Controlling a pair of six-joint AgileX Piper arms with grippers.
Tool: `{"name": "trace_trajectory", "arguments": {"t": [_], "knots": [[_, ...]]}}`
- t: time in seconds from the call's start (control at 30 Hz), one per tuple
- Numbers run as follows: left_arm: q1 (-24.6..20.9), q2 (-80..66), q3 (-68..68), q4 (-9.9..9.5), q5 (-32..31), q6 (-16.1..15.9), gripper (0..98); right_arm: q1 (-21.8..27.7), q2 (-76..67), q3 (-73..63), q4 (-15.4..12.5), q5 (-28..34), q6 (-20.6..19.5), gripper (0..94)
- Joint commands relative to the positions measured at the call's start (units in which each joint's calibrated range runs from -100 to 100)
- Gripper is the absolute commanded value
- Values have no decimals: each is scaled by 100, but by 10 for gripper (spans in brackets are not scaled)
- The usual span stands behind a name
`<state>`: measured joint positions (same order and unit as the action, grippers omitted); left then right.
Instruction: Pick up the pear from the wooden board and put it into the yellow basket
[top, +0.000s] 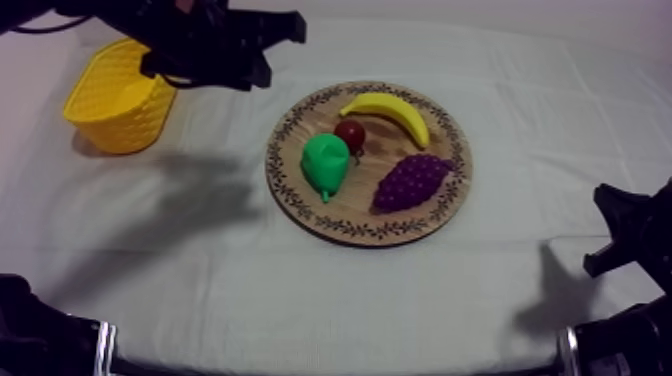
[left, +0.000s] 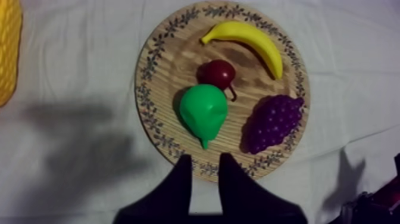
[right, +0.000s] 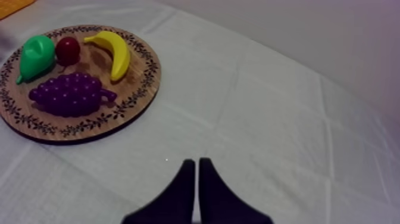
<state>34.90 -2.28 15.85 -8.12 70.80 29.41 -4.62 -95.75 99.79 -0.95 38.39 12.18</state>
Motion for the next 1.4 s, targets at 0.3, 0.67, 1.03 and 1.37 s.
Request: {"name": "trace_trajectory", "arguments": {"t": [0.3, 0.67, 1.03, 1.37], "knots": [[2, 748, -197, 162, 11, -71, 855, 3, -1, -1, 0, 0, 0, 5], [2, 1592, -537, 279, 0, 37, 951, 3, -1, -1, 0, 0, 0, 5], [-63, 2575, -1251, 616, 24, -248, 959, 3, -1, -1, 0, 0, 0, 5], [-120, 3499, -1985, 801, 558, -416, 959, 3, -1, -1, 0, 0, 0, 5]]}}
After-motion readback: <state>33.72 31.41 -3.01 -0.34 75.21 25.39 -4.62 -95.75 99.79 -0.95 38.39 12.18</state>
